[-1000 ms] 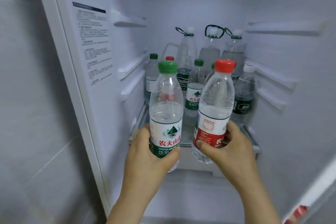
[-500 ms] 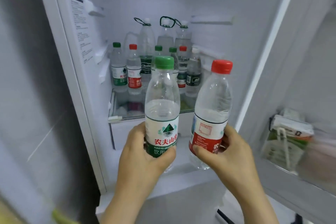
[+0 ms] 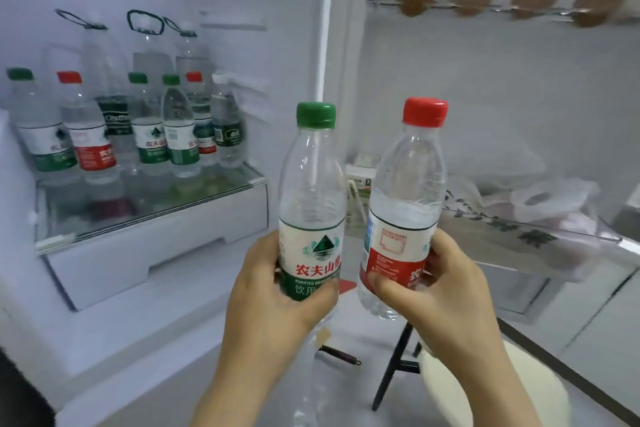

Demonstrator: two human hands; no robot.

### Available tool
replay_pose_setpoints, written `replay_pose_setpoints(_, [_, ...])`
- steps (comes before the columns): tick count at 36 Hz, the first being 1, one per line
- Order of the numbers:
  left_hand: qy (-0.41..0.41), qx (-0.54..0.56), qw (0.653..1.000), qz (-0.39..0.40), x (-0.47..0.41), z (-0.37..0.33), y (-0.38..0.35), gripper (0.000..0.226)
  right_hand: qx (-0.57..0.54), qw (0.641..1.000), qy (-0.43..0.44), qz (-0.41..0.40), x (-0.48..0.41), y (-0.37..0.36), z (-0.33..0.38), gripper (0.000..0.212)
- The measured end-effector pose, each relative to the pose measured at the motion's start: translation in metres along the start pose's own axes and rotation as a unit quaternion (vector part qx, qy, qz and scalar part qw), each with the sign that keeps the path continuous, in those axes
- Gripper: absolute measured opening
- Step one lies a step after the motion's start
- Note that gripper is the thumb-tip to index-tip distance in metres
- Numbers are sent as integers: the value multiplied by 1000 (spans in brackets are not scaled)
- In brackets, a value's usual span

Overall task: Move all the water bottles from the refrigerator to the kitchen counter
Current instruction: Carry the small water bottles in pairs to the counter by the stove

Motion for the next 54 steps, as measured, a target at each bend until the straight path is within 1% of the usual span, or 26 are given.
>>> replay_pose_setpoints(2, [-8,6,1000,26,5,-8,-18,54,13,1000,-9,-22,7,20,-4,46])
replay_pose_setpoints(7, [-25,28,995,87,27,-29,-67,47,37,996,-37,-70,36,75,-17,44])
replay_pose_setpoints(10, [-27,37,991,127,48,-39,-99,48,66,991,-58,-101,60,111,-26,40])
replay_pose_setpoints(14, [-21,48,983,175,83,-56,-142,47,95,982,-92,-139,95,163,-35,42])
replay_pose_setpoints(18, [-49,51,970,233,125,-80,-182,41,115,967,-121,-191,138,217,-42,44])
replay_pose_setpoints(21, [-67,53,958,273,158,-98,-207,42,131,954,-146,-227,173,252,-48,44])
replay_pose_setpoints(25, [-73,69,939,328,201,-116,-241,43,159,932,-175,-274,223,297,-52,54])
replay_pose_setpoints(29, [-97,83,916,379,244,-140,-274,45,185,913,-178,-317,265,334,-46,49])
replay_pose_setpoints(32, [-130,90,890,427,276,-159,-299,40,201,892,-190,-358,298,361,-41,51])
replay_pose_setpoints(35, [-160,92,867,463,299,-171,-316,41,204,873,-210,-389,324,377,-39,54])
replay_pose_setpoints(43, [-210,124,786,569,361,-207,-380,45,213,795,-277,-495,388,424,-37,54])
replay_pose_setpoints(49, [-248,143,712,641,398,-229,-427,44,257,716,-311,-570,417,446,-30,51])
replay_pose_setpoints(54, [-260,165,645,699,429,-248,-455,43,289,647,-341,-618,435,453,-25,47])
Point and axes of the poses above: each hand's wrist, its own x-axis away from the middle knuckle, its own y-axis out of the back of the hand, z = x × y, the point moved 6 cm from there along -x, towards the middle knuckle, and after that the axes turned 5 degrees about y, right-handed, at the moved point
